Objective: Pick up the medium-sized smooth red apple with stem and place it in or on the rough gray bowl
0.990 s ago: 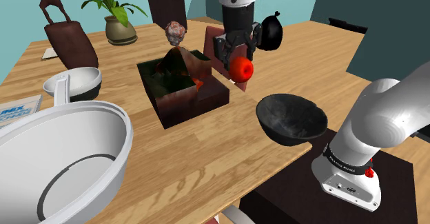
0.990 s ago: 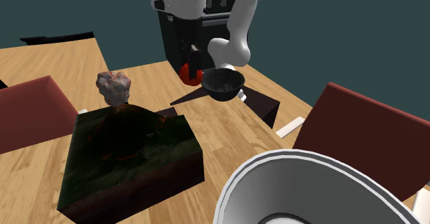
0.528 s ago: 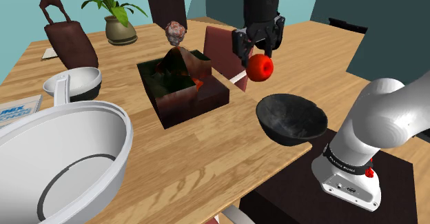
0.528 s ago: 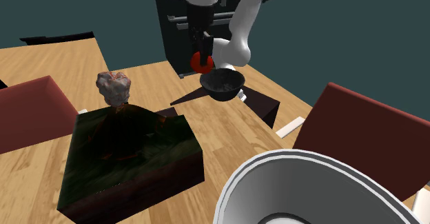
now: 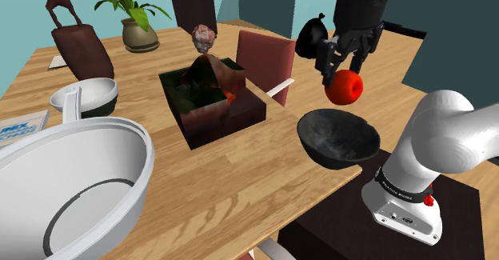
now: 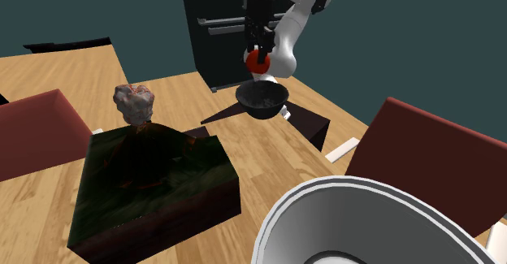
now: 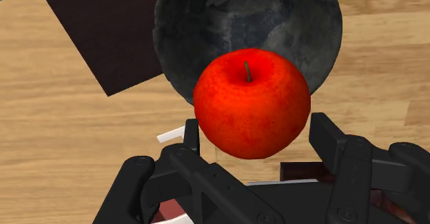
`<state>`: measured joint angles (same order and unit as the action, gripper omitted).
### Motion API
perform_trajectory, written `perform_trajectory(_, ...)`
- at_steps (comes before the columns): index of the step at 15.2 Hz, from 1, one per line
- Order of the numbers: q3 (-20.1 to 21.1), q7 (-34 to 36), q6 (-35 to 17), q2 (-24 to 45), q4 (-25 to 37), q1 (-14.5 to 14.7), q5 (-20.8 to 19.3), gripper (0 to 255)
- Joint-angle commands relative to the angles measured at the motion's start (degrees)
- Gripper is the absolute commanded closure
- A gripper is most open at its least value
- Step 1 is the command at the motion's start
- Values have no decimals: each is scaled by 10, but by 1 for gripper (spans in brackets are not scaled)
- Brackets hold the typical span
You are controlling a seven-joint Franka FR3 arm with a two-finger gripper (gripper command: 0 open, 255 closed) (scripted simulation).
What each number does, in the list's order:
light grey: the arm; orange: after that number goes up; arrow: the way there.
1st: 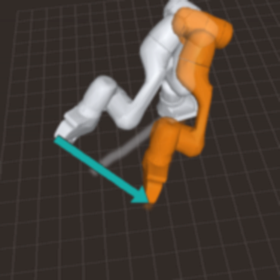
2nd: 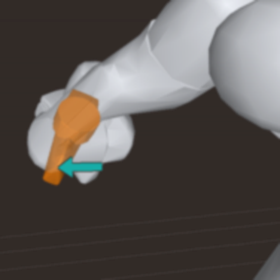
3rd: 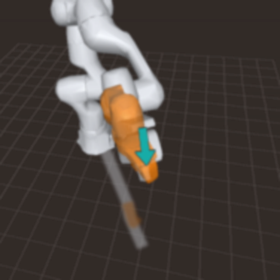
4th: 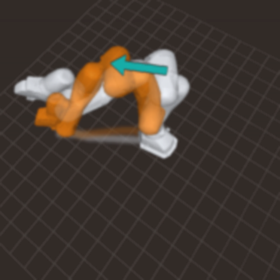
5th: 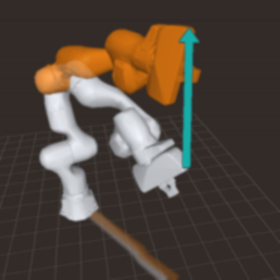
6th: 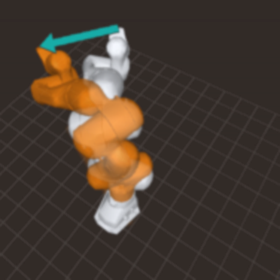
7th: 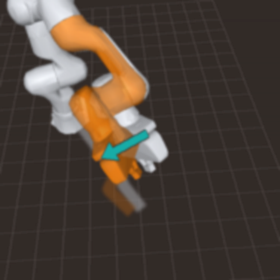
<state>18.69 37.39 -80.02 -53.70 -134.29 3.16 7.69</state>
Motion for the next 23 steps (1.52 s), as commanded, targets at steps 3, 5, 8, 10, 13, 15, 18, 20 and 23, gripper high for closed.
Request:
perform_trajectory(3,5,3,-15,-20,-35,7,7,255)
perform_trajectory(5,7,4,-27,-25,-53,9,11,255)
perform_trajectory(8,12,4,-46,-33,-80,12,16,255)
perform_trajectory(10,15,5,-59,-38,-98,14,19,255)
perform_trajectory(13,20,6,-78,-44,-123,17,25,255)
perform_trajectory(15,24,7,-91,-47,-140,20,29,255)
perform_trajectory(18,25,7,-95,-48,-145,20,30,255)
perform_trajectory(20,25,7,-95,-48,-145,20,30,255)
perform_trajectory(23,25,7,-95,-48,-145,20,30,255)
